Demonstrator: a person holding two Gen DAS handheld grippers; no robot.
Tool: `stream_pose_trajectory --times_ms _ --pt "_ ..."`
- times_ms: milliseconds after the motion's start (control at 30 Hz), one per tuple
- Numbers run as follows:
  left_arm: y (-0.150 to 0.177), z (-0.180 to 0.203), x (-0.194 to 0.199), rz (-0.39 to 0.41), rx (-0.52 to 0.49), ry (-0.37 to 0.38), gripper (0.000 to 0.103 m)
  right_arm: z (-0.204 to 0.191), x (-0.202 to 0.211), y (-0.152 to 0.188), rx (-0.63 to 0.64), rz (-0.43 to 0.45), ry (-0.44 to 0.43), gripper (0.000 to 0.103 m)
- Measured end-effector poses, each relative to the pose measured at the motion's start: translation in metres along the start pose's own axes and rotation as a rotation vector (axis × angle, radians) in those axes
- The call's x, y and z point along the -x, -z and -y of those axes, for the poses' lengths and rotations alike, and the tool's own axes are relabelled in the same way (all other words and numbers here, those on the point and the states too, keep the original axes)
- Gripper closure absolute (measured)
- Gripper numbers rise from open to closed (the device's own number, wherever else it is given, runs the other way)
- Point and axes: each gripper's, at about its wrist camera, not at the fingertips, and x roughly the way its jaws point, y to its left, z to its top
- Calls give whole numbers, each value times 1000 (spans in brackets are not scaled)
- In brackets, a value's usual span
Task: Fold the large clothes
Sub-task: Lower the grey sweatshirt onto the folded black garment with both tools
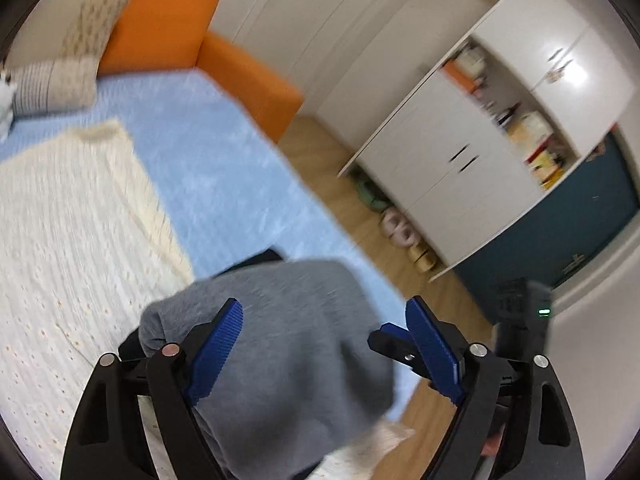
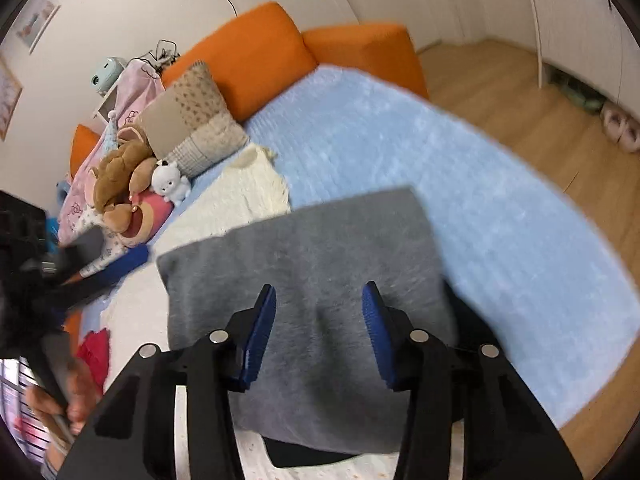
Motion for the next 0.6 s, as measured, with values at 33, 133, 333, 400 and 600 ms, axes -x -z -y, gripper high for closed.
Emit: stream_pose_trajectory --times_ms 33,133,333,400,600 --pt "4 -11 -14 -21 22 -6 22 0 -12 2 -5 -22 -6 61" --pt "14 -40 -36 -35 53 -38 22 -9 -45 12 42 -66 34 60" --pt "29 -83 -61 -23 103 -50 22 -41 -86 24 149 -72 150 57" --pt "32 -85 -64 -8 90 -69 22 -50 -92 24 175 -66 187 56" --pt "27 -70 -36 -10 86 -31 22 -57 -51 13 202 -85 136 55"
